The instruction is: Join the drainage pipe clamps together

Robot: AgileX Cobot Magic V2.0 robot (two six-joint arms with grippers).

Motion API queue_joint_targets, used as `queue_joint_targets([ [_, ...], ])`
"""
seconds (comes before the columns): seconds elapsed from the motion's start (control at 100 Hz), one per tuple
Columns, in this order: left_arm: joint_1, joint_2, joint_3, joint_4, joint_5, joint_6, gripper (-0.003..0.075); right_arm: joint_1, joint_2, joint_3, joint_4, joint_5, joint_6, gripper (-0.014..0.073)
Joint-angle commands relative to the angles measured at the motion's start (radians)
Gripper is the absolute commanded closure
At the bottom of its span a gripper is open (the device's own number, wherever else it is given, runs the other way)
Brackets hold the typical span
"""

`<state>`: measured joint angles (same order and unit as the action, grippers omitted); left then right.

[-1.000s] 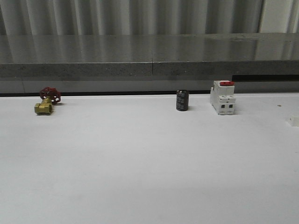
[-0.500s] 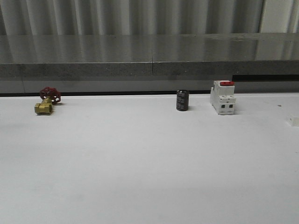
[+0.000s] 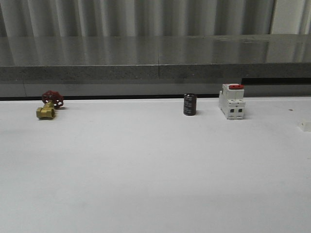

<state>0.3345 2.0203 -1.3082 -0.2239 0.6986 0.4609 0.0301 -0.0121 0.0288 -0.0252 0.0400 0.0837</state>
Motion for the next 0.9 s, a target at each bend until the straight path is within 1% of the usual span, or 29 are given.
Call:
queue_joint_targets([
  [0.0, 0.002, -0.079, -0.028, -0.070, 0.013, 0.002, 0.0701, -0.005, -0.016, -0.020, 0.000, -0.081, -0.007, 0.0659],
  [0.13, -0.031, -0.138, -0.028, -0.101, 0.046, -0.009, 0.0701, -0.005, -0.016, -0.020, 0.000, -0.081, -0.007, 0.0659],
  [0.24, -0.086, -0.204, -0.028, -0.103, 0.064, -0.082, 0.0701, -0.005, -0.016, -0.020, 0.000, -0.081, -0.007, 0.0659],
  [0.35, -0.177, -0.260, -0.026, -0.080, 0.107, -0.174, 0.0701, -0.005, -0.016, -0.020, 0.000, -0.081, -0.007, 0.0659],
  [0.5, -0.324, -0.282, -0.022, 0.002, 0.102, -0.341, 0.0701, -0.005, -0.016, -0.020, 0.000, -0.081, -0.007, 0.0659],
  [0.56, -0.382, -0.282, -0.017, 0.035, 0.088, -0.406, 0.0701, -0.005, -0.016, -0.020, 0.000, -0.081, -0.007, 0.0659],
  [0.69, -0.514, -0.282, 0.011, 0.085, 0.011, -0.521, 0.0701, -0.005, -0.016, -0.020, 0.000, -0.081, -0.007, 0.0659],
  [0.81, -0.612, -0.282, 0.036, 0.085, -0.068, -0.594, 0.0701, -0.005, -0.016, -0.020, 0.000, -0.081, -0.007, 0.0659],
  [0.89, -0.659, -0.280, 0.043, 0.087, -0.113, -0.642, 0.0701, -0.005, -0.016, -0.020, 0.000, -0.081, -0.007, 0.0659],
])
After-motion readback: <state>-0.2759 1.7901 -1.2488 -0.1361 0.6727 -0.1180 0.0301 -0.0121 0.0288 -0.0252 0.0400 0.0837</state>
